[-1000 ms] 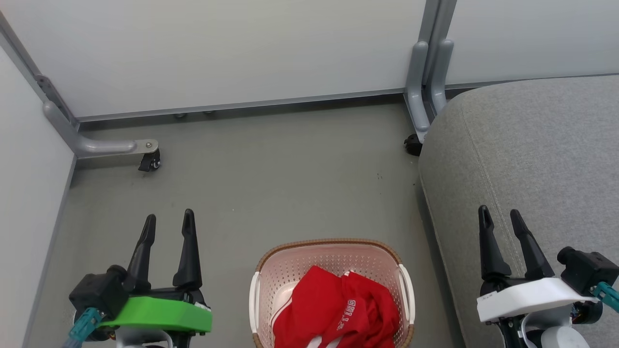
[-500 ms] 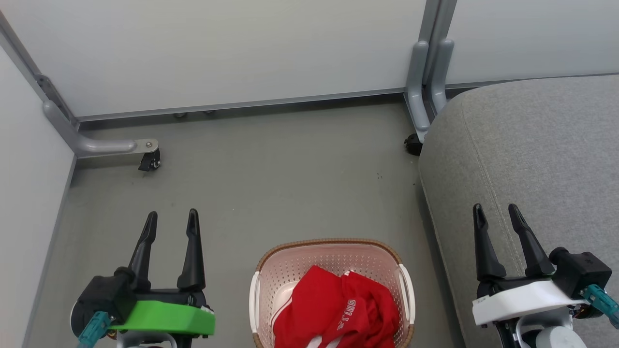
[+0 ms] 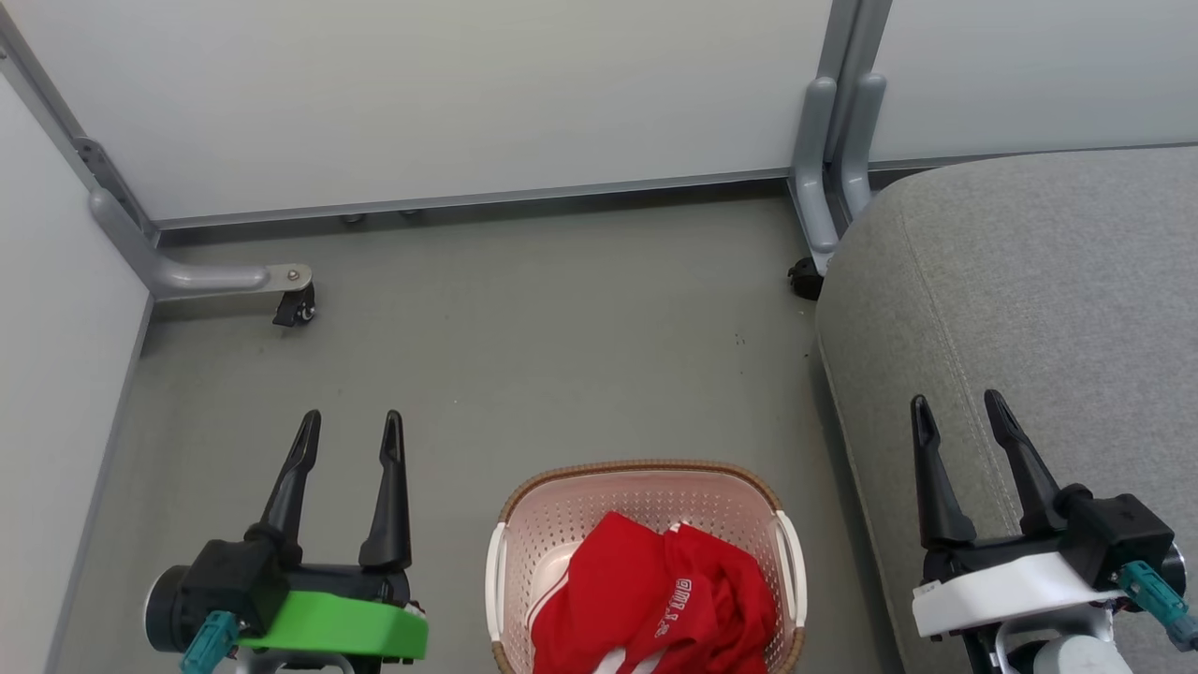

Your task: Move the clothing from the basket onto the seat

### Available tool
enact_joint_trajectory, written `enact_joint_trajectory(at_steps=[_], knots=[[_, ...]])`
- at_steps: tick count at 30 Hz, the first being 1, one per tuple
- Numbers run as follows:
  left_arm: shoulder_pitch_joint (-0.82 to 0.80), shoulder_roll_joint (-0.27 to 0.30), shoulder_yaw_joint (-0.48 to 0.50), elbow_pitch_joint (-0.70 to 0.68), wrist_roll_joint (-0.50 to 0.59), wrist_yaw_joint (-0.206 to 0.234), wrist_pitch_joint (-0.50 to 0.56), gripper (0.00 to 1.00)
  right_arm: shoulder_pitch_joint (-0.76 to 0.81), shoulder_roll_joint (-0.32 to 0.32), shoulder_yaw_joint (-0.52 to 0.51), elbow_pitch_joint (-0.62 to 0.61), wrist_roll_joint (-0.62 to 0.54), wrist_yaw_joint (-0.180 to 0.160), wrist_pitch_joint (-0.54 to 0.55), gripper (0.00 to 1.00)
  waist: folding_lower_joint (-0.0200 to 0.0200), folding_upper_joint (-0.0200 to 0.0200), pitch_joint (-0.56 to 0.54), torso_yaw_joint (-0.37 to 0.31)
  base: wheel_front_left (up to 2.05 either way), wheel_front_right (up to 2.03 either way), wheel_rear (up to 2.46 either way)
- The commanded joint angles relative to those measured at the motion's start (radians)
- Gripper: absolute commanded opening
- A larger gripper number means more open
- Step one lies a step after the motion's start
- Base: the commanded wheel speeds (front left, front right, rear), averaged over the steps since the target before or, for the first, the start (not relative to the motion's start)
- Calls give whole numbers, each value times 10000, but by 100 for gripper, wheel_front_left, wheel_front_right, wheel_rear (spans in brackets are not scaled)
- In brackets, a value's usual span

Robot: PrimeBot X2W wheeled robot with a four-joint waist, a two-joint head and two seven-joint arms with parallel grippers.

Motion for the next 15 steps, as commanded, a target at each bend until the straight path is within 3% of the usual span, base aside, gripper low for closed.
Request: enact_joint_trajectory(at_steps=[1,15], knots=[[133,64,-26,16,196,-62,-79,100,79,-46,2,-98,-247,4,-96,100,0,0,8,8,0,0,0],[119,70,-132,60,802,-122,-220,100,119,-49,-9,-192,-829,2,-248,100,0,0,68,51,0,0,0]])
